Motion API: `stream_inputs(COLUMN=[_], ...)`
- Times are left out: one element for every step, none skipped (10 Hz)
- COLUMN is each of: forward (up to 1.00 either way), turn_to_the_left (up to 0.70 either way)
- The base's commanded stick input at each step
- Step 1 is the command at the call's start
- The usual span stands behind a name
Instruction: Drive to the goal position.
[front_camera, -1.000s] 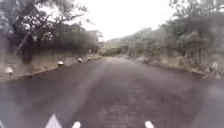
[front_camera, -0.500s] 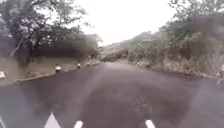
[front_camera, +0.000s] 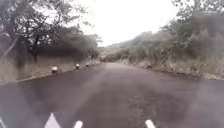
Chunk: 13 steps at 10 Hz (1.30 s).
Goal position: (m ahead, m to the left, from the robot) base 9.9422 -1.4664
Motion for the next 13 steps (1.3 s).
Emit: stream_inputs(forward=[1.00,1.00,1.00,1.00,1.00,1.00,1.00,1.00,1.00,1.00,1.00,1.00,1.00], turn_to_the_left=[0.00,0.00,0.00,0.00,0.00,0.00,0.00,0.00,0.00,0.00,0.00,0.00,0.00])
